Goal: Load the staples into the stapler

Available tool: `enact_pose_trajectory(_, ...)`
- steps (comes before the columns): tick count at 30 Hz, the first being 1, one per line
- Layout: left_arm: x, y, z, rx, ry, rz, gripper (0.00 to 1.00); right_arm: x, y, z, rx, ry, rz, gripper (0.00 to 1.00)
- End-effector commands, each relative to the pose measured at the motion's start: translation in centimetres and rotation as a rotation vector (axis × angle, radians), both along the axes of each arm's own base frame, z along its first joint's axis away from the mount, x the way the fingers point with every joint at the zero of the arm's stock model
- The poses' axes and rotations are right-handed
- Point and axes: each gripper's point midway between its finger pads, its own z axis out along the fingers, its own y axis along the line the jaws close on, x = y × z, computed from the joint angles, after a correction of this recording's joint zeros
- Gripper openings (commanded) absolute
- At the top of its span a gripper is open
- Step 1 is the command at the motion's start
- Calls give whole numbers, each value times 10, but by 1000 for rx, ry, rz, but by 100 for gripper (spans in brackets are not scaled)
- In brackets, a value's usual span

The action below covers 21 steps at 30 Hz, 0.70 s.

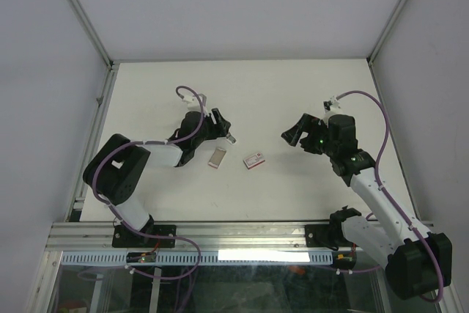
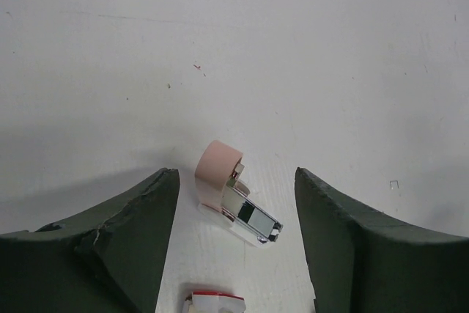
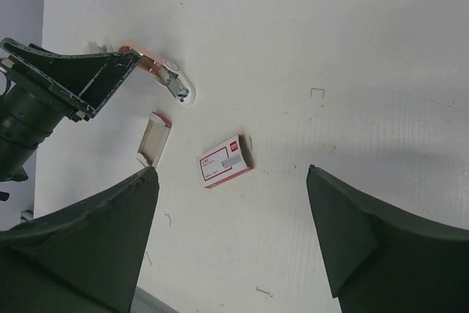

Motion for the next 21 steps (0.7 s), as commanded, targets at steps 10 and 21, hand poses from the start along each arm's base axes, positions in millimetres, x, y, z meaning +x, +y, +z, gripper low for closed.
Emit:
enact_pose_trajectory(10, 15, -12, 41, 104, -169, -145, 55, 8, 1, 23, 21, -82, 2, 85)
enact_pose_trajectory(21, 18, -5, 33, 210, -182, -154, 31, 9, 2, 23, 24, -79, 5, 85)
